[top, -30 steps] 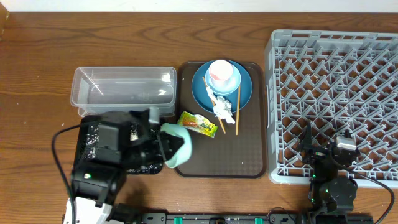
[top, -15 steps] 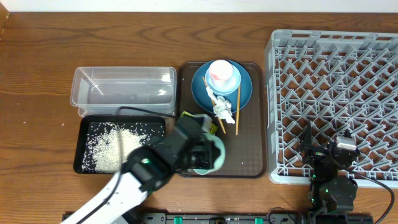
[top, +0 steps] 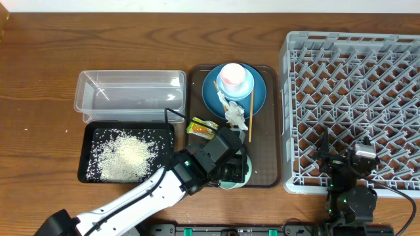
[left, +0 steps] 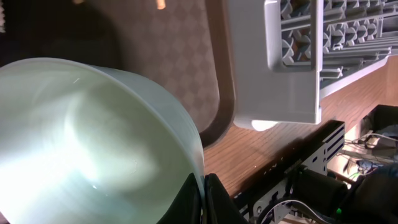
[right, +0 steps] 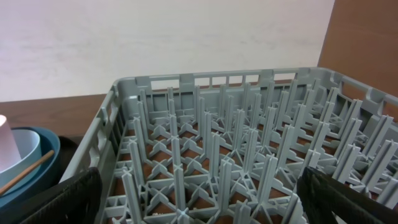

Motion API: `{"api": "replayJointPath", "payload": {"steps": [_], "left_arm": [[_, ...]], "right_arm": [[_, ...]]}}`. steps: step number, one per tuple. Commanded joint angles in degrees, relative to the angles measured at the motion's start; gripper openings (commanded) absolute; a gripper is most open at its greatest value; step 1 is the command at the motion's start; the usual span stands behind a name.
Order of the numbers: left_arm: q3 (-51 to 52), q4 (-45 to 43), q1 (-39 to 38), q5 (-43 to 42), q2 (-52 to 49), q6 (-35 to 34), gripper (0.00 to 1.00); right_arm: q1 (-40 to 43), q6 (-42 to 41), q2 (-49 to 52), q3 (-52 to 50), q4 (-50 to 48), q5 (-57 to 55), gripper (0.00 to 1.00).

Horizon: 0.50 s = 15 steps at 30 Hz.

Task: Sort waste into correct bins and load items into the dishwasher rack
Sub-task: 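Carry the empty bowl back and lower it onto the brown tray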

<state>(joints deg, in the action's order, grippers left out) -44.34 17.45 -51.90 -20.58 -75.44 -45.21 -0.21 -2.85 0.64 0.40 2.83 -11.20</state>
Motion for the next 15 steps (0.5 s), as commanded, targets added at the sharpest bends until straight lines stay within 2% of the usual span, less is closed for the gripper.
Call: {"api": "replayJointPath", "payload": {"steps": [1, 12, 13, 15], "left_arm": [[-0.3, -0.5, -0.7, 0.7, -0.3, -0.1, 0.06], [-0.3, -0.9, -1.0, 0.8, -0.5, -0.1, 0.08], [-0.3, -0.9, -1.0, 0.8, -0.5, -0.1, 0.13], [-0.3, -0.9, -1.0, 0.8, -0.5, -0.1, 0.17]], "right_arm": [[0.0, -1.0, -0.1, -0.1, 0.2, -0.2, 0.99], [0.0, -0.9, -0.1, -0.1, 0.2, -0.2, 0.99], [0.0, -1.0, -0.1, -0.1, 0.2, -0.2, 0.99], [0.0, -0.9, -0.1, -0.1, 0.2, -0.2, 0.99]]}}
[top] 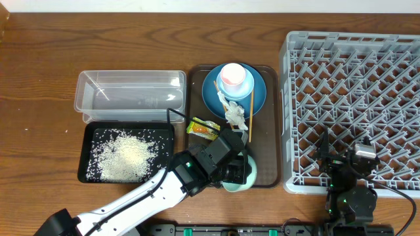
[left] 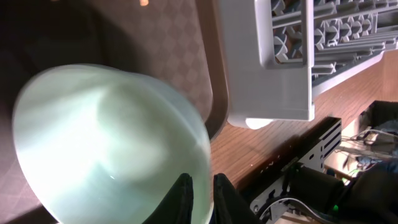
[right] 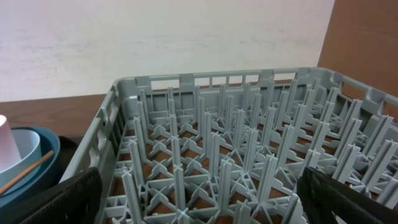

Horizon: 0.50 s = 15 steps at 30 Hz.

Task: Sort waste into correct bins and load items into the dishwasher rack
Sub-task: 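Carry the empty bowl back and lower it onto the brown tray, then open the left gripper and release the bowl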

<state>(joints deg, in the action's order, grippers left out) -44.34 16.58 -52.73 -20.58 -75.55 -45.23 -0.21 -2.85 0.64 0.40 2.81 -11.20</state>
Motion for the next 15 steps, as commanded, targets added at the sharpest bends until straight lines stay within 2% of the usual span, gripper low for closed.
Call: {"api": "replayJointPath", "payload": {"steps": [1, 3, 13, 15], "left_arm": [[-0.3, 0.0, -0.1, 0.8, -0.4, -0.1, 0.17], [-0.3, 0.0, -0.1, 0.8, -0.4, -0.1, 0.25], [-0.3, 0.0, -0.1, 1.3, -0.4, -0.1, 0.35], [-0.3, 0.4, -0.1, 3.1, -0.4, -0.1, 0.4]], "right_arm": [[0.0, -1.0, -0.1, -0.1, 0.2, -0.2, 0.99], [0.0, -1.0, -0.1, -0.1, 0.2, -0.2, 0.99], [0.0, -0.9, -0.1, -0.1, 0.2, -0.2, 0.99], [0.0, -1.0, -0.1, -0.1, 0.2, -0.2, 0.99]]}}
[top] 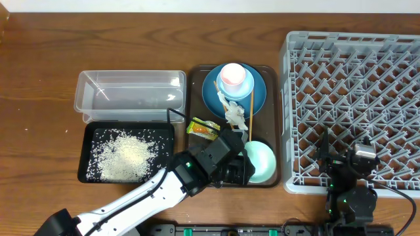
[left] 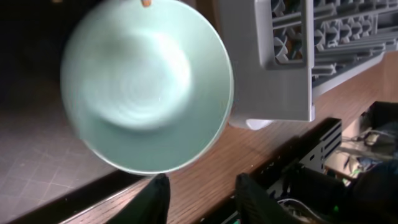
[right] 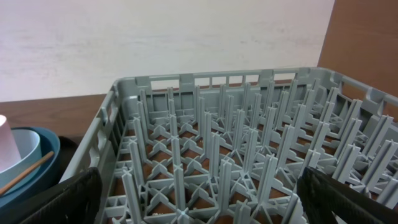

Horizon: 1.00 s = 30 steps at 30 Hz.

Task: Sort waste into correct bins and load items into the dishwasher rack
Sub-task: 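Open the left gripper and release the bowl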

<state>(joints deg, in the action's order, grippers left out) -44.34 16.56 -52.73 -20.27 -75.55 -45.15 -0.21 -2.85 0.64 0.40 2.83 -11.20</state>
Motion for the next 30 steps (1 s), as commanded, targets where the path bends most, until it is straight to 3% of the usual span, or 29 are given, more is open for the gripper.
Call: {"api": "replayJointPath", "payload": {"steps": [1, 7, 18, 30], "left_arm": [[-0.3, 0.7, -0.1, 4.0, -0.4, -0.2, 0.41], [-0.3, 2.2, -0.1, 12.8, -0.4, -0.2, 0.49], [-0.3, 4.4, 0.1, 27.8, -0.4, -0.2, 0.5], [-0.3, 7.2, 3.8, 42.9, -0.5, -0.2, 0.66]], "right_arm": [[0.0, -1.0, -0.1, -0.1, 0.2, -0.2, 0.99], [0.0, -1.0, -0.1, -0.1, 0.2, -0.2, 0.99], [0.0, -1.0, -0.1, -0.1, 0.2, -0.2, 0.99], [0.0, -1.0, -0.1, -0.1, 0.2, -0.2, 0.99]]}}
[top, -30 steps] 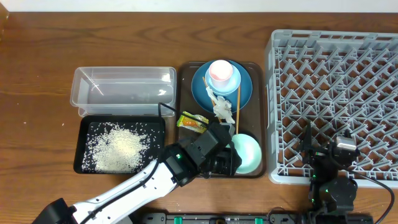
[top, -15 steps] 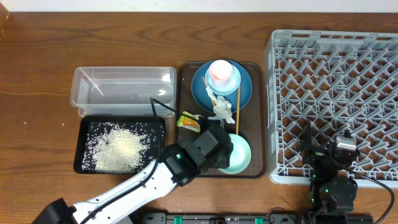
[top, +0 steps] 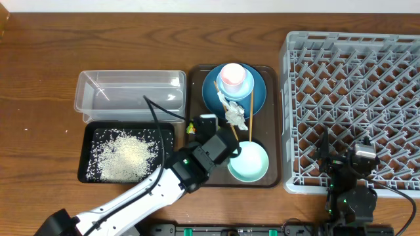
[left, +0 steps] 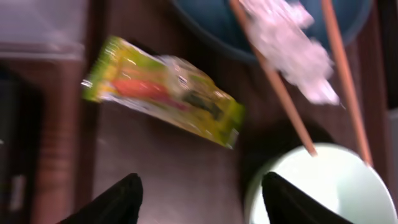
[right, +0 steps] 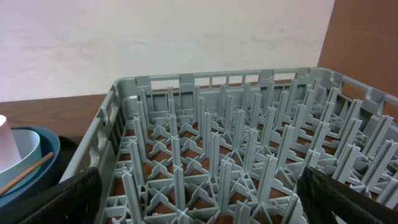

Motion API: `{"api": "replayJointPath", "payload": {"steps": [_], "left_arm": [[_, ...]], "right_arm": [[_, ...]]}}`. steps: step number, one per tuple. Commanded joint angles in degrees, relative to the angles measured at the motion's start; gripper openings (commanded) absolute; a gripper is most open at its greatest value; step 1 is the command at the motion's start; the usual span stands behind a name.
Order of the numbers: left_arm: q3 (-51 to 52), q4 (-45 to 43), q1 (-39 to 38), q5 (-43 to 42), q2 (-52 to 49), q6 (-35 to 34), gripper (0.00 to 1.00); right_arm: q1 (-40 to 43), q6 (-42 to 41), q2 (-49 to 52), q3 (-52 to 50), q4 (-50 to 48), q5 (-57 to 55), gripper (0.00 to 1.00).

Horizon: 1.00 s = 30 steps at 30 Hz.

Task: Sort waste into correct bins and load items into the dishwasher rack
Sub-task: 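Open the left gripper and release the bowl, then grasp the yellow snack wrapper with the left gripper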

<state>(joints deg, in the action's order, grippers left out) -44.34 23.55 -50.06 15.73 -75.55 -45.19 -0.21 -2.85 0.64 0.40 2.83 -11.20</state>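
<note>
A yellow snack wrapper (left: 165, 99) lies on the brown tray (top: 266, 141), and my left gripper (left: 199, 199) hangs open just above and in front of it. In the overhead view the left gripper (top: 209, 123) covers most of the wrapper (top: 192, 128). A mint bowl (top: 248, 160) sits upright at the tray's front right. The blue plate (top: 259, 98) carries a pink cup (top: 231, 77), a crumpled tissue (top: 235, 115) and chopsticks (top: 250, 118). My right gripper (right: 202, 199) is open and empty over the grey dishwasher rack (top: 354, 98).
A clear empty bin (top: 131, 95) stands left of the tray. In front of it is a black bin (top: 88, 141) holding rice. The rack's upright tines (right: 217, 143) fill the right side. The table's front edge lies close behind both arms.
My left gripper has left its place above the mint bowl at the tray's front right and now hangs, wider open, over the yellow wrapper at the tray's left. The bowl stays put.
First my left gripper was shut on the mint bowl's rim at the tray's front. It still pinched the rim half a second later. Then the bowl lay free on the tray with the gripper open above it. Now the gripper is over the wrapper. The right arm never moved.
</note>
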Motion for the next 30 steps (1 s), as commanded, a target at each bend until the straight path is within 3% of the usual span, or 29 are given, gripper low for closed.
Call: {"api": "replayJointPath", "payload": {"steps": [1, 8, 11, 15, 19, 22, 26, 30], "left_arm": [[-0.3, 0.2, 1.5, 8.3, -0.5, -0.1, 0.67], [-0.3, 0.0, 3.5, 18.8, -0.5, -0.1, 0.8], [-0.3, 0.0, 4.1, 19.5, -0.8, -0.1, 0.89], [-0.3, -0.1, 4.1, 19.5, -1.8, 0.6, 0.9], [-0.3, -0.2, 4.1, 19.4, -1.9, 0.5, 1.0], [-0.3, 0.0, 4.1, 17.5, -1.9, 0.5, 0.94], [-0.3, -0.1, 4.1, 11.8, -1.9, -1.2, 0.72], [0.4, -0.7, 4.0, 11.9, -3.8, -8.5, 0.71]], "right_arm": [[0.0, -1.0, -0.1, -0.1, 0.2, -0.2, 0.99], [0.0, -1.0, -0.1, -0.1, 0.2, -0.2, 0.99], [0.0, -0.9, -0.1, -0.1, 0.2, -0.2, 0.99], [0.0, -1.0, -0.1, -0.1, 0.2, -0.2, 0.99], [0.0, -0.9, -0.1, -0.1, 0.2, -0.2, 0.99], [0.0, -1.0, -0.1, -0.1, 0.2, -0.2, 0.99], [0.0, -0.9, -0.1, -0.1, 0.2, -0.2, 0.99], [0.0, -1.0, -0.1, -0.1, 0.2, -0.2, 0.99]]}}
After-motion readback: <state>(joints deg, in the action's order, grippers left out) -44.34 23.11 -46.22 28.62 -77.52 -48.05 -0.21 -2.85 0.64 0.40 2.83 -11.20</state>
